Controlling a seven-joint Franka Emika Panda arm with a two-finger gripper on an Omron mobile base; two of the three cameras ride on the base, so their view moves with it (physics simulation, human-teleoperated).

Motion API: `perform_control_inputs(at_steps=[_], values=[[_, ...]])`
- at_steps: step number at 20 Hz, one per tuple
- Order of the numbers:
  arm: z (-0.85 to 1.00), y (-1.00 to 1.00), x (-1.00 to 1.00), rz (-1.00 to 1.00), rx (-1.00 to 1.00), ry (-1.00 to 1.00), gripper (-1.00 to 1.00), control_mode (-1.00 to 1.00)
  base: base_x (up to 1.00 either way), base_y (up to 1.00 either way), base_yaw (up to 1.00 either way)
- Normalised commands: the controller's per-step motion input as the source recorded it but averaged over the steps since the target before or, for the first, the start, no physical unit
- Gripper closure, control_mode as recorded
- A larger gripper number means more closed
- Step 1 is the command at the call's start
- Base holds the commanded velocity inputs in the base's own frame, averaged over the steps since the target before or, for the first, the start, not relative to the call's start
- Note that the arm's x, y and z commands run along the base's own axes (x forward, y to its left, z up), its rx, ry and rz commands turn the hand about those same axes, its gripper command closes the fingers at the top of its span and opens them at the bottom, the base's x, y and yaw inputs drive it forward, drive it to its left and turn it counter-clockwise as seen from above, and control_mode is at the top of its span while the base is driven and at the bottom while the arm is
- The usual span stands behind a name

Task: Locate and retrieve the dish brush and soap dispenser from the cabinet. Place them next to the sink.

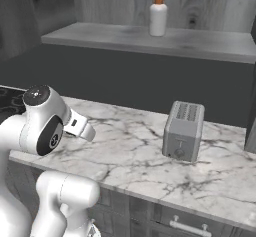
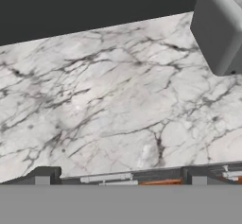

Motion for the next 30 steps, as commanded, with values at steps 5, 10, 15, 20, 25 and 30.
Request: perform_control_inputs(at_steps=[5, 10, 15, 20, 25, 30], values=[[0.00, 0.00, 0.00, 0.00, 0.00, 0.00, -1.00, 1.00, 0.34, -0.02, 0.04], [0.00, 0.00, 0.00, 0.00, 0.00, 0.00, -1.00, 1.00, 0.35, -0.16, 0.00], [0.00, 0.00, 0.00, 0.00, 0.00, 0.00, -1.00, 1.00, 0.45, -0.28, -0.02], [0.00, 0.00, 0.00, 0.00, 0.00, 0.00, -1.00, 1.00, 0.06, 0.00, 0.00], [0.00, 0.00, -0.04, -0.01, 0.00, -0.01, -1.00, -1.00, 0.00, 0.00, 0.00], [0.53, 0.05, -0.41, -0.10, -0.03, -0.17, -1.00, -1.00, 0.00, 0.00, 0.00]])
